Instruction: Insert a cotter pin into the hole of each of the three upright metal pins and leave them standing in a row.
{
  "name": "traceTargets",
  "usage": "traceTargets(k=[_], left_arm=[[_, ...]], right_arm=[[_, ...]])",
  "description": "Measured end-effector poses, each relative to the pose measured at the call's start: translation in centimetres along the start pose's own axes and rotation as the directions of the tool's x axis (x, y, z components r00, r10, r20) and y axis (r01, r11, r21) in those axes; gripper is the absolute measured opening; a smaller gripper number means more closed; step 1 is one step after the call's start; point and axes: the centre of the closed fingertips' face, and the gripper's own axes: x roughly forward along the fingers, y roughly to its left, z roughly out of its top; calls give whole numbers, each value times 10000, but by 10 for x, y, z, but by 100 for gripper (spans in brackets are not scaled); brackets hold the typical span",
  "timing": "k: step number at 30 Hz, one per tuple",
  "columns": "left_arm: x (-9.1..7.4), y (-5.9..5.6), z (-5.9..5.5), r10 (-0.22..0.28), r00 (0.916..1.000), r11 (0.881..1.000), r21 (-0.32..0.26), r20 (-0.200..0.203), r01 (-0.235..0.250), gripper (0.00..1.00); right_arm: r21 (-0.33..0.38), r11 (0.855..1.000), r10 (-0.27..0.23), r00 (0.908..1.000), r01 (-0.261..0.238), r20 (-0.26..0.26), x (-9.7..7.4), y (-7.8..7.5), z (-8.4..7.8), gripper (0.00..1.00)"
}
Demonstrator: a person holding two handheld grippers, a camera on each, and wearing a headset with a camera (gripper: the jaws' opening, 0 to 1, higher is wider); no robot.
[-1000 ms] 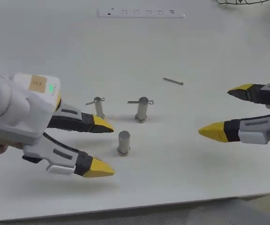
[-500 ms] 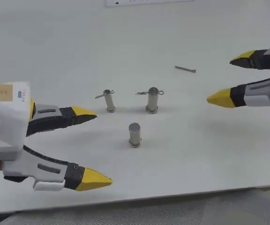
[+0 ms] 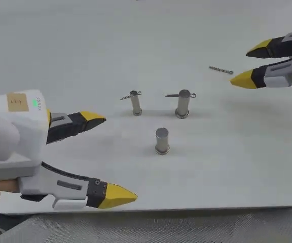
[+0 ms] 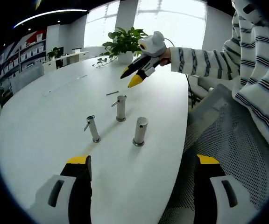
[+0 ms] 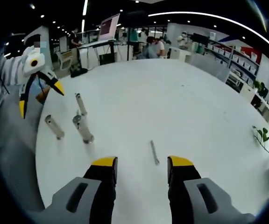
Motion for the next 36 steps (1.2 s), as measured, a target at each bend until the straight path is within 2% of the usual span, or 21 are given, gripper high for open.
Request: traceTargets(k=[3, 5, 6, 8, 10, 11, 14, 16, 21, 24, 25, 28, 30, 35, 36], left_arm=[[-5, 1, -3, 331, 9994, 9994, -60, -26, -331, 96], [-9, 8, -5, 821, 9966, 9958, -391, -37, -822, 96], [-11, 11, -5, 1056, 9944, 9919, -719, 42, -1050, 97], [-14, 13, -1, 1272, 9911, 9886, -867, 394, -1234, 98], [-17, 14, 0, 1502, 9873, 9857, -845, 515, -1455, 96], [-19, 15, 0, 1613, 9858, 9824, -1029, 470, -1558, 96], [-23, 15, 1, 1831, 9817, 9772, -1185, 530, -1759, 96], [-25, 15, 2, 1997, 9779, 9701, -1531, 614, -1885, 98], [-29, 13, 6, 2194, 9717, 9635, -1761, 877, -2017, 99], [-30, 11, 6, 2290, 9697, 9628, -1669, 848, -2127, 99], [-30, 9, 7, 2250, 9709, 9658, -1505, 819, -2111, 99], [-30, 8, 5, 2185, 9734, 9691, -1325, 682, -2083, 99], [-31, 9, 5, 2143, 9745, 9706, -1260, 662, -2049, 95], [-39, 17, 4, 2476, 9667, 9631, -1249, 650, -2383, 94], [-41, 19, 5, 2577, 9635, 9603, -1293, 727, -2471, 94]], right_arm=[[-126, 9999, 100, 9998, -102, -170, 12, -4, -1, 42], [15, 9996, 285, 9991, -285, -317, 18, -4, -2, 39], [44, 9995, 324, 9989, -323, -353, 20, -4, -2, 36], [85, 9993, 373, 9981, -370, -487, 24, -4, -3, 30], [335, 9975, 649, 9948, -625, -779, 27, 1, -6, 27], [381, 9971, 689, 9947, -662, -764, 29, 0, -6, 26], [202, 9977, 663, 9920, -645, -1071, 33, -8, -8, 26], [90, 9974, 717, 9893, -712, -1270, 36, -9, -10, 25], [130, 9961, 883, 9820, -874, -1672, 42, -9, -15, 23], [157, 9952, 975, 9797, -962, -1749, 45, -6, -14, 23], [-92, 9952, 935, 9760, -971, -1967, 45, -7, -16, 23], [-83, 9944, 1011, 9715, -1053, -2142, 45, -3, -16, 22], [-141, 9943, 998, 9688, -1057, -2269, 45, -3, -16, 22], [-382, 9908, 1141, 9521, -1301, -2839, 46, 2, -16, 19], [-497, 9891, 1177, 9459, -1389, -3024, 46, 3, -16, 19]])
